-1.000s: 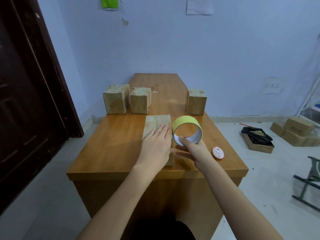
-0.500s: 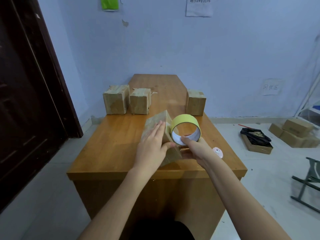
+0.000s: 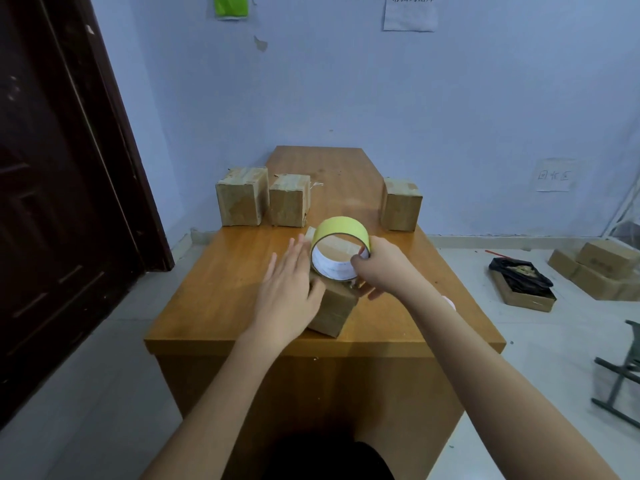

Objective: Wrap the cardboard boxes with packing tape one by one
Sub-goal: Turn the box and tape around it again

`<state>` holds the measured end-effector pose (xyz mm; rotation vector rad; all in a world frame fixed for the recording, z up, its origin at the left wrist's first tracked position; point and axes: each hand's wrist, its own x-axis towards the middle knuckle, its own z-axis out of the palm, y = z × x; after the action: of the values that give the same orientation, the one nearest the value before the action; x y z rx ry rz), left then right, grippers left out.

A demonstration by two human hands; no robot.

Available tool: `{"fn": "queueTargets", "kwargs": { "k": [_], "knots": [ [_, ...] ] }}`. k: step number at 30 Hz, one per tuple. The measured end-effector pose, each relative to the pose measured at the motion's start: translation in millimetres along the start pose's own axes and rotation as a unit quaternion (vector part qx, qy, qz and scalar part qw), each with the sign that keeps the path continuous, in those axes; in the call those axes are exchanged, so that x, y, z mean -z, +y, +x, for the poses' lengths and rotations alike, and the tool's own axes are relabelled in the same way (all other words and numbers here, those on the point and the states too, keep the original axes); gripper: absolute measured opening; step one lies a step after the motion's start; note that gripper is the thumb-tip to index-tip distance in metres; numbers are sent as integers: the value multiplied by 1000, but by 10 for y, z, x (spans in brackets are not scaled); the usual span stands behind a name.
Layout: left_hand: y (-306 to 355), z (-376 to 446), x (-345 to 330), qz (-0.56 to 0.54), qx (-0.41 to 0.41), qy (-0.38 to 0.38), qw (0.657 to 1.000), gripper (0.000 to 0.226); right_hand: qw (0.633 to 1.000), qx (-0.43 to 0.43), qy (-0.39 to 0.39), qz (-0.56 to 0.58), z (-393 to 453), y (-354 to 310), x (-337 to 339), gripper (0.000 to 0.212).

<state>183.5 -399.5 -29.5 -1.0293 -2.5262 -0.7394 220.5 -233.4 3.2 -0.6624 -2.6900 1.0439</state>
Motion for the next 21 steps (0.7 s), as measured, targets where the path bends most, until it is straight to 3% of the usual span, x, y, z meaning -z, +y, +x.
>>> {"fn": "queueTargets", "kwargs": {
  "k": [3, 6, 9, 14, 19, 21],
  "knots": [
    [-54, -17, -54, 38, -5, -8, 999, 61, 994, 7, 21, -107, 44, -39, 0, 17],
    [-87, -57, -85, 82, -5, -9, 997, 80, 987, 33, 62, -146, 73, -75, -75, 28],
    [-114, -119, -133, 95, 5, -18, 995, 90, 994, 34, 67, -82, 60, -107, -144, 33],
    [-103, -141, -193, 114, 20, 0, 993, 91, 994, 55, 51, -78, 41, -168, -87, 14],
    [-84, -117, -218, 153, 4, -2, 988, 89, 984, 1, 21, 176, -31, 29, 101, 13],
    [-82, -109, -199, 152, 3, -7, 988, 88, 983, 6, 59, 176, -49, 100, 64, 9]
  ]
}}
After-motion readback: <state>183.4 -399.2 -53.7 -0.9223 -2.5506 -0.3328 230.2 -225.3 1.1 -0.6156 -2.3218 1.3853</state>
